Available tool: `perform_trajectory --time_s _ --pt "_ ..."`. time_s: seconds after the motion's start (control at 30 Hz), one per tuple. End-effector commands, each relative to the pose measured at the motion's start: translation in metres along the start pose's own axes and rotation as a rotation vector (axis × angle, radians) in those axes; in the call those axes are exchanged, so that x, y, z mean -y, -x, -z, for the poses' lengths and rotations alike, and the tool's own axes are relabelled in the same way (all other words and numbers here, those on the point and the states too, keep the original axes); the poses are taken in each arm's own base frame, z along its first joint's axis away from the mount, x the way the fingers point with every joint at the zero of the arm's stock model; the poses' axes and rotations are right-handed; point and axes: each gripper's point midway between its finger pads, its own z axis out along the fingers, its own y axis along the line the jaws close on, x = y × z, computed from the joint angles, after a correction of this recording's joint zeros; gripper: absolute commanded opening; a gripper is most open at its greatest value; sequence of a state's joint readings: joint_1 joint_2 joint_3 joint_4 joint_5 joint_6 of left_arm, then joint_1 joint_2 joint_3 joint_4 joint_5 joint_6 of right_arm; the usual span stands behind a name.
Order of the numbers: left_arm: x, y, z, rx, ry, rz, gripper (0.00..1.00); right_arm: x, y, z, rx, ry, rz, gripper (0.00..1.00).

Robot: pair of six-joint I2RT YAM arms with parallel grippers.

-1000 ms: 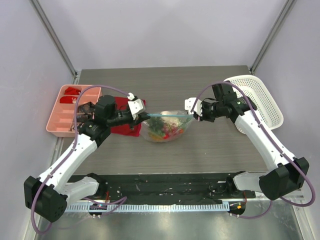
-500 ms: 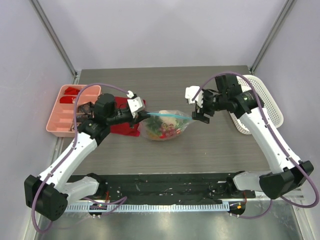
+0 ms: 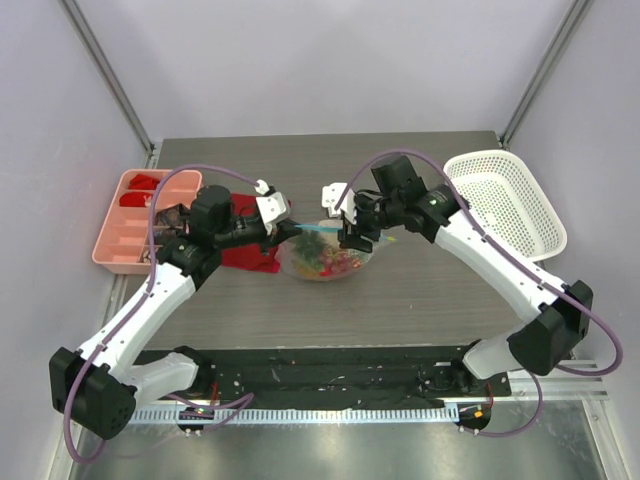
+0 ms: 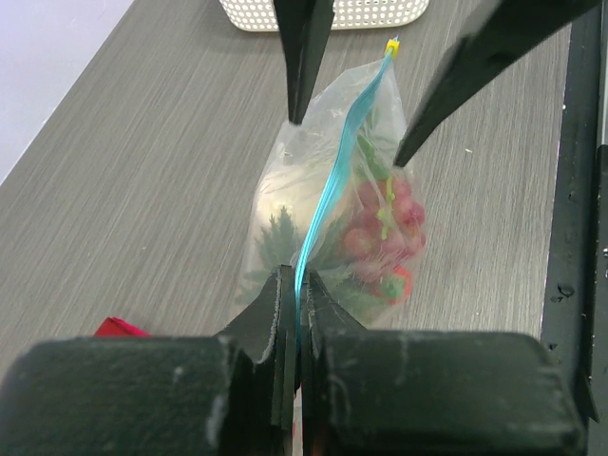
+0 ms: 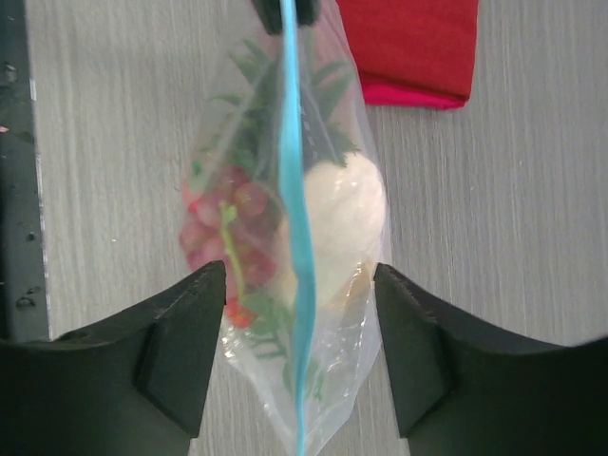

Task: Place the food in the zip-top bag and seal the zipper
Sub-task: Place the zipper food storage bag at the center of the board.

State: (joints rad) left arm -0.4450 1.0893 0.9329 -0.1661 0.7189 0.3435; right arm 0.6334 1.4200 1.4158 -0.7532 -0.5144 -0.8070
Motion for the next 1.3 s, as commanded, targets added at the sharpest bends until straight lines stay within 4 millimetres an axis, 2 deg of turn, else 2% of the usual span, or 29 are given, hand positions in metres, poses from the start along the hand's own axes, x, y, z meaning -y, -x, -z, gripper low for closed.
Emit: perform_trajectory --time_s 0.0,0.03,0.07,0.13,0.2,0.27,0.3,0.37,0.4,0.47,0.5,0.57,0.67,0.7,0.73,0.77,0.9,0.93,1.03,1.07,1.13,1.17,1.23,1.27 --pt "-0.005 0.036 0.004 0.089 0.013 -0.071 0.0 0.013 0.003 -0.011 0.014 -0.05 -0.001 0.55" --pt "-0.005 0.036 0.004 0.089 0.012 -0.068 0.0 0.013 0.001 -0.013 0.003 -0.049 -0.006 0.48" --pt "-0.005 0.036 0.005 0.088 0.014 -0.068 0.0 0.013 -0.001 -0.015 -0.003 -0.05 -0.006 0.25" --pt "-0.007 0.033 0.005 0.079 0.031 -0.054 0.0 0.016 -0.004 -0.014 -0.019 -0.07 -0.015 0.01" --pt "-0.011 0.033 0.005 0.076 0.055 -0.03 0.02 0.021 -0.003 -0.01 -0.027 -0.098 -0.02 0.01" --pt "-0.019 0.033 0.005 0.07 0.102 0.016 0.12 0.031 -0.005 -0.005 -0.045 -0.139 -0.013 0.01" --pt "-0.024 0.034 0.005 0.072 0.129 0.035 0.34 0.038 -0.004 -0.002 -0.047 -0.165 -0.005 0.01" --pt "-0.034 0.038 0.008 0.09 0.179 0.094 0.57 0.056 -0.01 0.001 -0.063 -0.21 -0.014 0.01" --pt "-0.038 0.041 0.009 0.102 0.198 0.11 0.72 0.069 -0.001 0.007 -0.044 -0.244 -0.011 0.01" --pt "-0.048 0.042 0.013 0.113 0.249 0.148 0.8 0.086 0.001 0.01 -0.039 -0.285 -0.037 0.01" --pt "-0.051 0.044 0.014 0.122 0.267 0.171 0.95 0.099 0.005 0.011 -0.042 -0.314 -0.038 0.01" --pt "-0.059 0.045 0.017 0.126 0.309 0.194 1.0 0.114 0.005 0.01 -0.044 -0.343 -0.029 0.01" --pt "-0.072 0.044 0.022 0.12 0.364 0.22 1.0 0.141 0.005 0.012 -0.056 -0.404 0.001 0.01" --pt "-0.08 0.043 0.024 0.116 0.395 0.261 1.0 0.151 0.012 0.017 -0.053 -0.433 0.017 0.01" --pt "-0.081 0.039 0.026 0.098 0.404 0.28 1.0 0.16 0.006 0.015 -0.069 -0.443 0.015 0.01" --pt "-0.085 0.036 0.027 0.089 0.417 0.295 1.0 0.17 0.011 0.02 -0.071 -0.468 0.044 0.01" --pt "-0.099 0.026 0.035 0.075 0.485 0.343 1.0 0.187 0.004 0.02 -0.105 -0.512 0.06 0.01" --pt "-0.102 0.023 0.037 0.072 0.503 0.354 1.0 0.185 0.003 0.019 -0.109 -0.507 0.062 0.01" --pt "-0.105 0.017 0.041 0.06 0.535 0.371 1.0 0.163 -0.02 0.004 -0.144 -0.442 0.083 0.01" --pt "-0.105 0.013 0.042 0.049 0.537 0.382 1.0 0.142 -0.038 -0.007 -0.179 -0.398 0.087 0.01" --pt "-0.103 0.009 0.042 0.029 0.533 0.411 1.0 0.121 -0.056 -0.019 -0.222 -0.347 0.129 0.01" --pt "-0.099 0.0 0.042 -0.007 0.53 0.452 1.0 0.098 -0.074 -0.029 -0.254 -0.3 0.132 0.01" --pt "-0.098 0.001 0.043 -0.033 0.525 0.48 1.0 0.076 -0.088 -0.037 -0.276 -0.26 0.113 0.01" --pt "-0.097 -0.008 0.041 -0.074 0.518 0.511 1.0 0.057 -0.098 -0.043 -0.294 -0.22 0.094 0.01"
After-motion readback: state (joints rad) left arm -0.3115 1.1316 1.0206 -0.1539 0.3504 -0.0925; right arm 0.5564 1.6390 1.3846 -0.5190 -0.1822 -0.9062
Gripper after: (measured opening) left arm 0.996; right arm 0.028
